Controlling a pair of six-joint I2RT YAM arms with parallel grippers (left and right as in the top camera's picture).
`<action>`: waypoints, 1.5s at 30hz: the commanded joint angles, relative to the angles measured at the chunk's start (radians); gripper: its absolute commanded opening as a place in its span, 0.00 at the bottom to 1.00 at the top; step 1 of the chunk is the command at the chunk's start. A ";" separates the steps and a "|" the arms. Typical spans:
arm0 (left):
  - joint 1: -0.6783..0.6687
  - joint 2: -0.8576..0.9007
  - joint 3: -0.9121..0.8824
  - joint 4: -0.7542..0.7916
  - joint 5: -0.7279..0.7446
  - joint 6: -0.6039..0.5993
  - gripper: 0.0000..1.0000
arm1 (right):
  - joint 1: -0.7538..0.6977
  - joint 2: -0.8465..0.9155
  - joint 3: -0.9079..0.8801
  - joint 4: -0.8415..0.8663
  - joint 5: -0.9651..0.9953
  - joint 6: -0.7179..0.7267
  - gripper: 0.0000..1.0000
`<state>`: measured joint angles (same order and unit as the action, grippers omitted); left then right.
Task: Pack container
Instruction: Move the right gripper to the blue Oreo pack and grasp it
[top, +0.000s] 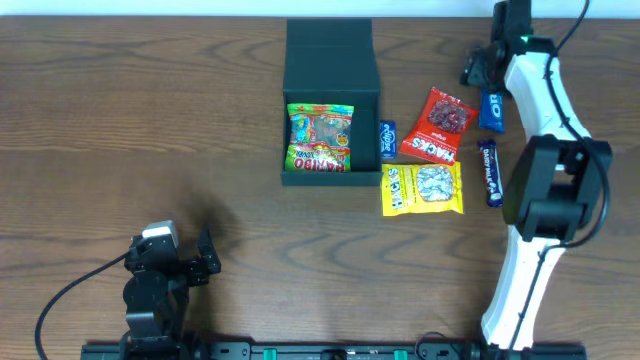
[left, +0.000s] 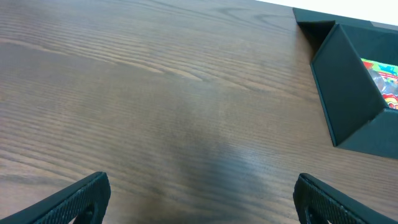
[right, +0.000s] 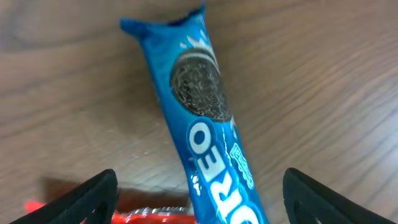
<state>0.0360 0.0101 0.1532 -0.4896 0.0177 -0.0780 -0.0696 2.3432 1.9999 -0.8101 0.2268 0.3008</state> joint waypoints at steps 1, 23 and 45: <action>0.003 -0.006 -0.017 0.000 -0.019 0.008 0.95 | -0.012 0.033 -0.008 0.009 0.001 -0.018 0.82; 0.003 -0.006 -0.017 0.000 -0.019 0.008 0.95 | -0.068 0.092 -0.008 0.107 -0.103 -0.042 0.66; 0.003 -0.006 -0.017 0.000 -0.019 0.008 0.95 | -0.073 0.119 -0.006 0.107 -0.226 -0.074 0.29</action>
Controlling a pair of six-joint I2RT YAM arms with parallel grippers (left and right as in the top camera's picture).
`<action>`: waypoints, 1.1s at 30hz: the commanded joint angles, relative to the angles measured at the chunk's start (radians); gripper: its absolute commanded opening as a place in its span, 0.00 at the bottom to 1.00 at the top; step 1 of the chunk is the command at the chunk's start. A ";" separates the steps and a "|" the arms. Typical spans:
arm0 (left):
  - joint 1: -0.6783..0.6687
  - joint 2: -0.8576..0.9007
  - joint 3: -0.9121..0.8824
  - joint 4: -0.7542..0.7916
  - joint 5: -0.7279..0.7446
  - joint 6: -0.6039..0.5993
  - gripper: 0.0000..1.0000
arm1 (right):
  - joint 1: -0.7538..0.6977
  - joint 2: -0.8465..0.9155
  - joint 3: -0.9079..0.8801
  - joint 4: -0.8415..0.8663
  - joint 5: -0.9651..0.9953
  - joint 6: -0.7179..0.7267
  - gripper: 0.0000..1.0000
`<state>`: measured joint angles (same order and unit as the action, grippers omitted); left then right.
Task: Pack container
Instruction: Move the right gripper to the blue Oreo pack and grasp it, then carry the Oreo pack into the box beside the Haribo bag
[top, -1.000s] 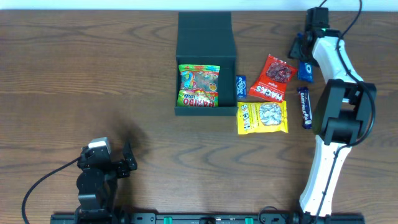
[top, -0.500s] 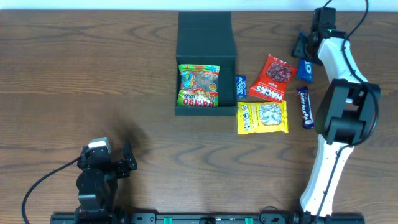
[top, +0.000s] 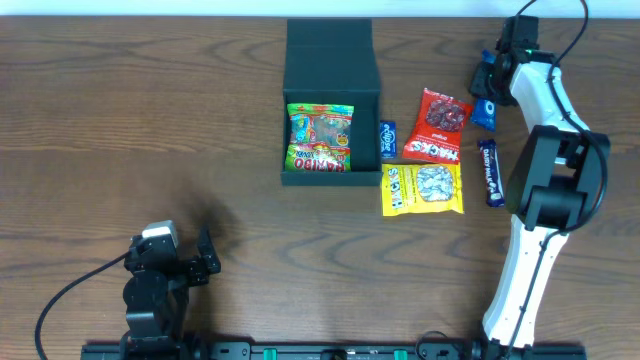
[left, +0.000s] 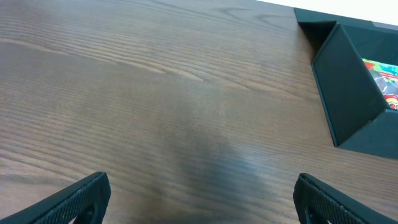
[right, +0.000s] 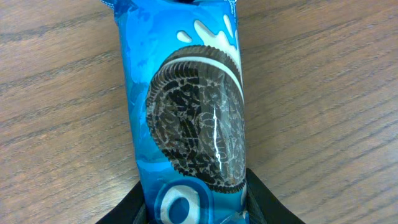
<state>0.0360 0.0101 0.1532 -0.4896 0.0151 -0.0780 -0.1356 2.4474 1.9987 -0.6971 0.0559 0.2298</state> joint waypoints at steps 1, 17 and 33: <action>0.003 -0.006 -0.017 0.000 -0.016 0.008 0.95 | -0.007 0.012 -0.002 -0.009 -0.065 -0.002 0.28; 0.003 -0.006 -0.017 0.000 -0.016 0.008 0.95 | 0.077 -0.301 0.077 -0.068 -0.077 -0.007 0.10; 0.003 -0.006 -0.017 0.000 -0.016 0.007 0.95 | 0.496 -0.377 -0.006 -0.425 -0.047 0.259 0.02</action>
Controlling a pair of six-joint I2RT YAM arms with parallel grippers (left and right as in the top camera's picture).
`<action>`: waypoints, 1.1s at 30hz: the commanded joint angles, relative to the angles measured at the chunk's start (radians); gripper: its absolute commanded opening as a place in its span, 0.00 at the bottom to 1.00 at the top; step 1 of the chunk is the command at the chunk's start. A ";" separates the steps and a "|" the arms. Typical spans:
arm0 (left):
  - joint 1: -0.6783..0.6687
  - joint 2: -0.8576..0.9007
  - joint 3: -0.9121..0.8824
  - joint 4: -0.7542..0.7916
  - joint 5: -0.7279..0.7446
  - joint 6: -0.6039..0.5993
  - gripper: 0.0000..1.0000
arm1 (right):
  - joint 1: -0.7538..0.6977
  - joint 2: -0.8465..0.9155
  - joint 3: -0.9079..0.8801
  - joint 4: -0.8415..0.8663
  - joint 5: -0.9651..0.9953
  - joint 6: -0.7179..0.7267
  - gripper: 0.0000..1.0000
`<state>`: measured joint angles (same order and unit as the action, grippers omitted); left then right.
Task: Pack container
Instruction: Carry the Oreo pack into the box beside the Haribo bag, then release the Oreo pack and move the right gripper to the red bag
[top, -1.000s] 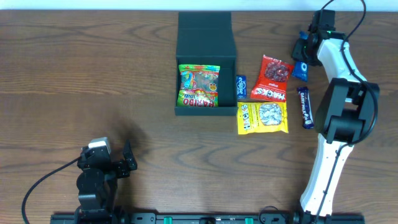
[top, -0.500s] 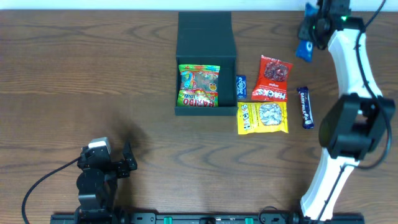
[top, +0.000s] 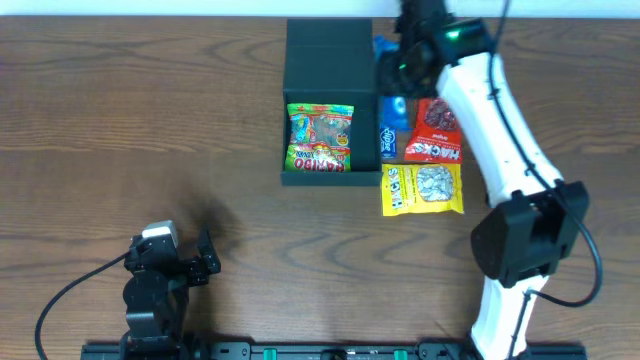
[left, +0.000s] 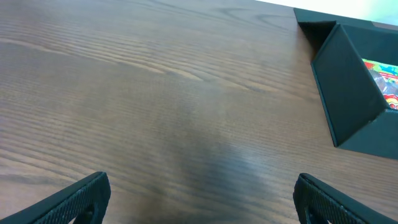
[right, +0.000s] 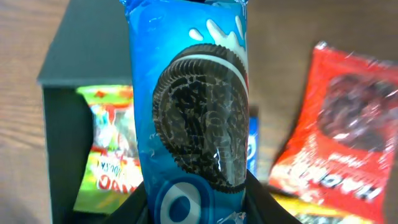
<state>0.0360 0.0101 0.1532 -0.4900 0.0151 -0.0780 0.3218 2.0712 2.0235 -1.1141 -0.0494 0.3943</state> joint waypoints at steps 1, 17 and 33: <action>0.003 -0.006 -0.017 0.000 -0.016 0.007 0.95 | 0.050 -0.001 -0.047 -0.008 0.061 0.117 0.02; 0.003 -0.006 -0.017 0.000 -0.016 0.008 0.95 | 0.112 -0.001 -0.233 0.124 0.149 0.151 0.40; 0.003 -0.006 -0.017 0.000 -0.016 0.007 0.95 | -0.013 -0.009 -0.182 0.122 0.164 0.103 0.68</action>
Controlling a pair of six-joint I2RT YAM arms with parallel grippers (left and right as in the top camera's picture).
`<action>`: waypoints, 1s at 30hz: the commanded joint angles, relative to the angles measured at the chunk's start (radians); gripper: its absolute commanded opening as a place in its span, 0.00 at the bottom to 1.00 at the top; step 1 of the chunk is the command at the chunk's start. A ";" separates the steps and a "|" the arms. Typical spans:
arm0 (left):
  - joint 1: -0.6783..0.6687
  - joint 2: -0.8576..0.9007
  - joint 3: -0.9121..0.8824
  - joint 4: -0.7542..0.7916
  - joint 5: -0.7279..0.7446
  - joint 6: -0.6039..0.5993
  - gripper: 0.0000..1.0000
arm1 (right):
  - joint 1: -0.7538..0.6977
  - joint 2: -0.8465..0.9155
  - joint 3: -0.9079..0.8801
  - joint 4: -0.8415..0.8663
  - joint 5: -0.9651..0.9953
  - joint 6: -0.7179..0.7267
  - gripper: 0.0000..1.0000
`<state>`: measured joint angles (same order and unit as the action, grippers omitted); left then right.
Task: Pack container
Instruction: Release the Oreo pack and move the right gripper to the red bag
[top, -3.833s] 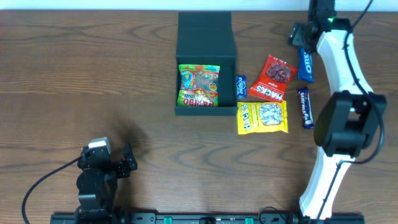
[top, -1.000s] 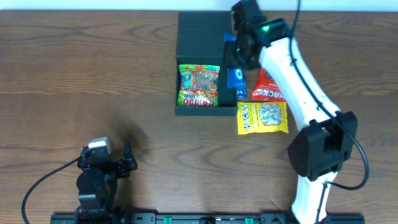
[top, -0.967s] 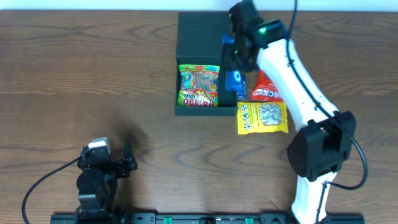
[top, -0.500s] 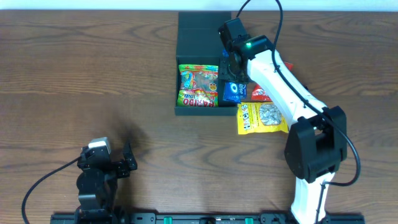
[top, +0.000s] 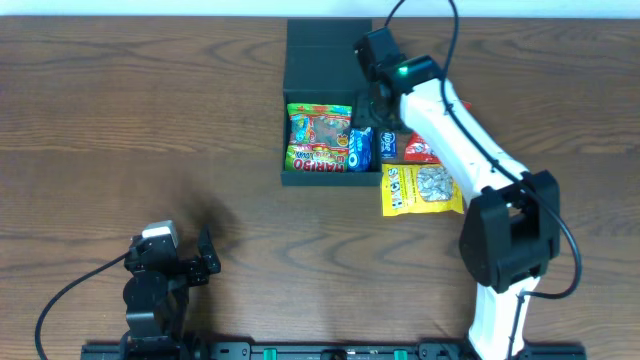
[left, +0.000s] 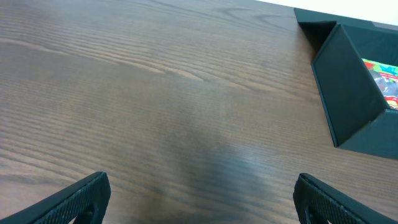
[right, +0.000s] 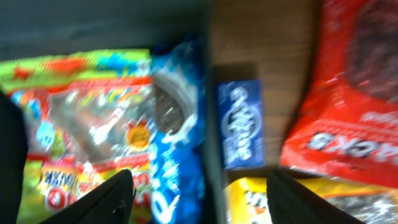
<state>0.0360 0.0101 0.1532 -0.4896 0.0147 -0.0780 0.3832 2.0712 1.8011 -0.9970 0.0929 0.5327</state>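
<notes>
The black box stands open at the table's back centre. Inside lie a Haribo bag and a blue Oreo pack, the pack against the right wall. The right wrist view shows the same Oreo pack beside the Haribo bag, with the box wall to the right. My right gripper hovers open over the box's right side, its gap holding nothing. My left gripper rests open near the front left, well away from the box.
Just right of the box lie a small blue pack, a red Hacks bag partly under my right arm, and a yellow snack bag. Bare wood fills the left wrist view between the left fingers.
My right gripper held the Oreo pack above the box's right edge; it is now open, and the pack lies inside the box beside the Haribo bag. The left arm has not moved.
My right gripper stood open over the Oreo pack at the table's far right. Then it was shut on the pack there, then held it over the box. Now the pack lies in the box and the gripper is open above it.
</notes>
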 joint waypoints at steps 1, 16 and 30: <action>0.003 -0.006 -0.017 0.000 -0.016 0.008 0.95 | -0.099 -0.009 0.042 0.011 0.016 -0.052 0.68; 0.003 -0.006 -0.017 0.000 -0.016 0.008 0.95 | -0.243 0.061 0.035 0.146 0.038 -0.085 0.60; 0.003 -0.006 -0.017 0.000 -0.016 0.008 0.95 | -0.238 0.254 0.035 0.127 0.031 -0.073 0.26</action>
<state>0.0360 0.0101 0.1532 -0.4896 0.0151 -0.0780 0.1398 2.2841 1.8309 -0.8619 0.1261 0.4538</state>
